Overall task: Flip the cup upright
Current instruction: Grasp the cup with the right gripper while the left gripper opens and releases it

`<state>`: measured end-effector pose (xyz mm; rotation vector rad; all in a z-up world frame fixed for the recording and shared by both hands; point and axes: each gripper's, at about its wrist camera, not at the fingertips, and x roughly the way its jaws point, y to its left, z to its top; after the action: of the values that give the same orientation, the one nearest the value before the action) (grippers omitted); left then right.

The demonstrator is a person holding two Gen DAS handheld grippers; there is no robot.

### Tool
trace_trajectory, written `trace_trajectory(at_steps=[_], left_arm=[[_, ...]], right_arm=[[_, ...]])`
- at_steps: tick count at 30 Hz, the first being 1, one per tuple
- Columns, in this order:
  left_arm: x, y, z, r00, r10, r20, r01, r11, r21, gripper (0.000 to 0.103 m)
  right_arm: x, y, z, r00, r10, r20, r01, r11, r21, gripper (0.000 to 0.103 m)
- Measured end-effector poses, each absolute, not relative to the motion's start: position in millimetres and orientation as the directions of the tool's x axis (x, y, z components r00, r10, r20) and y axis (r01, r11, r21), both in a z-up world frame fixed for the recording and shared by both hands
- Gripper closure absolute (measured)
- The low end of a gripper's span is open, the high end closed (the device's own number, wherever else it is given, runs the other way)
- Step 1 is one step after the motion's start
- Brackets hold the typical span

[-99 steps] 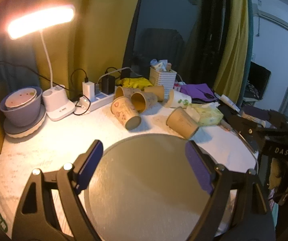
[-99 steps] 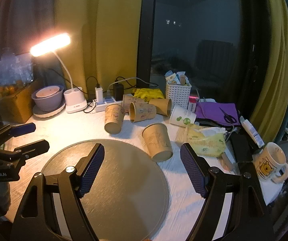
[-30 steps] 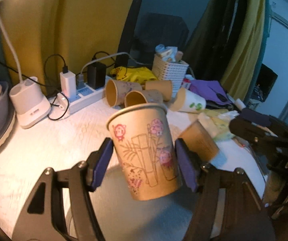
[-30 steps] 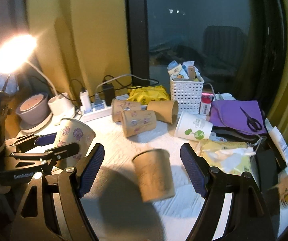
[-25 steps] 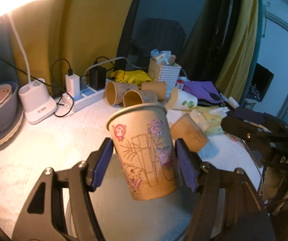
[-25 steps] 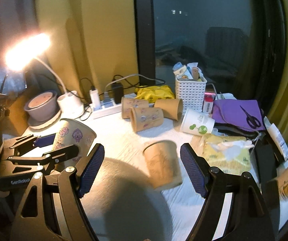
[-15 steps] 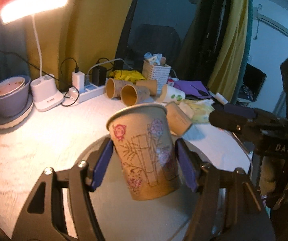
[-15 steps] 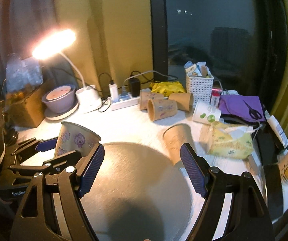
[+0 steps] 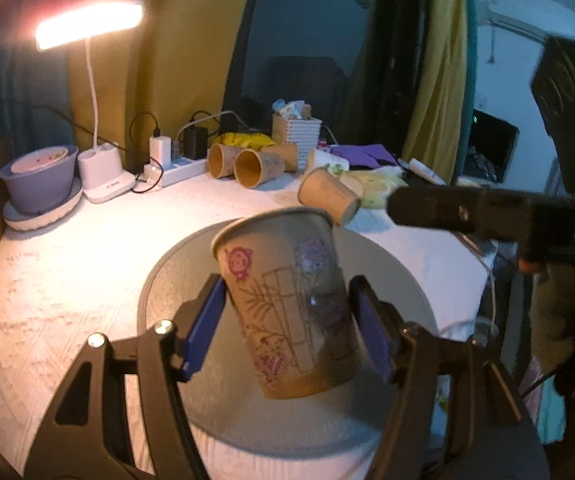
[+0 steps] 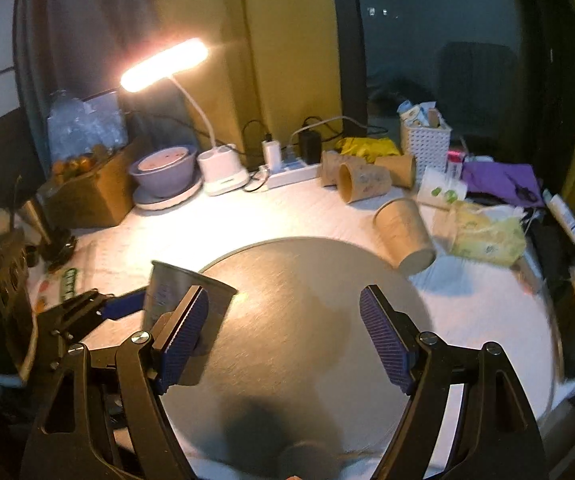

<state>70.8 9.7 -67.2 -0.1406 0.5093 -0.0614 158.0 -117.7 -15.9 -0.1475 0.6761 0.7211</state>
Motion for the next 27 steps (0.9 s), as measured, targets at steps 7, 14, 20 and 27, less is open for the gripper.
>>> trace_trajectory(at_steps=[7,14,20,27], left_arm=[[39.5,-6.1,-73.2,0.894,-0.092,-0.438,0.053,0.994,-0.101,0.038],[8.4,-24.3,-74.8,0.928,-0.097,-0.359,0.09,0.995,-0.038,0.038],[-5.2,-34.6,-70.2,0.944,-0.125,-0.306,0.132,0.991,0.002,0.038],[-12.8,-38.9,-65.8,0.948,-0.188,-0.257,0.191,0.981,-0.013,0.038]], right_arm=[[127.6,-114.9,-23.7,0.438,0.64,-0.631,-0.7,0.683,0.206,0.022],[103.3,-110.0,-31.9,0.329,0.691,-0.644,-0.72,0.625,0.303,0.022],[95.5,-114.0,-36.7,0.245,0.722,-0.647,-0.705,0.591,0.392,0.022],[100.0,-122.1,-36.5,0.203,0.751,-0.629,-0.684,0.568,0.457,0.022]])
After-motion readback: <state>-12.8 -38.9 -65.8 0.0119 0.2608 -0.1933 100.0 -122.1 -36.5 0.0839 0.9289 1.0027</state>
